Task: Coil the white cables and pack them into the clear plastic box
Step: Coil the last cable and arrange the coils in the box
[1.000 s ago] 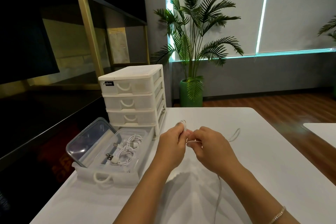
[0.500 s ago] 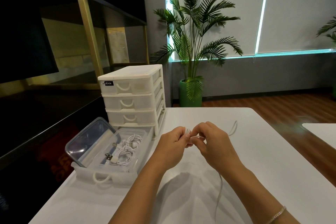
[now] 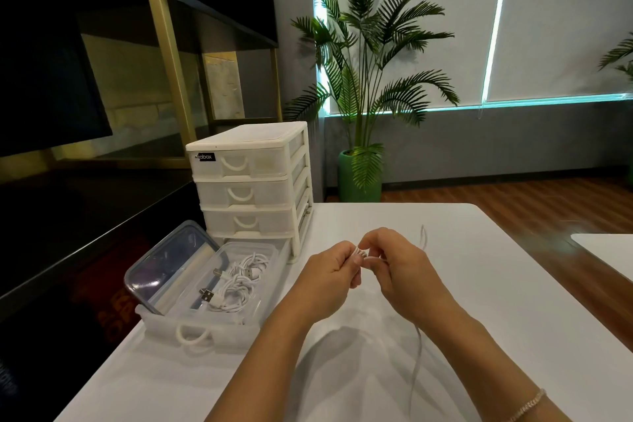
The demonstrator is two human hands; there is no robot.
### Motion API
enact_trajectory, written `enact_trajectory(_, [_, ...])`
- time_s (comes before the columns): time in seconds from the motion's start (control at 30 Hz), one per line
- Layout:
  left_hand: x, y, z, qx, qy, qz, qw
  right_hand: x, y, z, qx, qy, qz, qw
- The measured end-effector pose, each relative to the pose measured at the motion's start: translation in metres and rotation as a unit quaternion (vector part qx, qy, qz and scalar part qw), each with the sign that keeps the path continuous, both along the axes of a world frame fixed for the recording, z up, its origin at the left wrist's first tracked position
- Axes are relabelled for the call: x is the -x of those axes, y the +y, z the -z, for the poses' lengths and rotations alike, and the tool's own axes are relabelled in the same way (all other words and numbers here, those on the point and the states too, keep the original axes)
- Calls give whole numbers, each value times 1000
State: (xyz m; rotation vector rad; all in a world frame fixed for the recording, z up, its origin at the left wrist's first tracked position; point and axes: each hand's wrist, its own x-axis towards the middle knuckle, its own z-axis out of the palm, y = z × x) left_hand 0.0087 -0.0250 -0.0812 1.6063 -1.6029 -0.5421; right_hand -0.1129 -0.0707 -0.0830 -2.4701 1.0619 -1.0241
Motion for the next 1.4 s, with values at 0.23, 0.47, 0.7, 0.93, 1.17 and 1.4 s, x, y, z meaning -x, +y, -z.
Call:
enact_trajectory(0.23, [-3, -2, 2, 10, -54, -30, 998, 5, -4, 1, 42, 42, 47, 997])
enact_trajectory(0.47, [-5, -4, 0, 70, 30, -91, 993, 6, -7, 3, 30, -15, 72, 997])
enact_trajectory(0.7, [-10, -4, -3, 117, 210, -122, 963, 7, -11, 6, 20, -61, 96, 993])
enact_trajectory(0.93, [-9, 1, -11, 125, 398, -56, 907, 12, -17, 11, -58, -80, 136, 986])
enact_trajectory(1.17, [-7, 7, -16, 103, 463, 36, 880, 14, -19, 10, -100, -58, 141, 983])
enact_trajectory(1.4, [-6, 10, -21, 129, 574, 99, 803, 16, -27, 14, -151, -5, 154, 976])
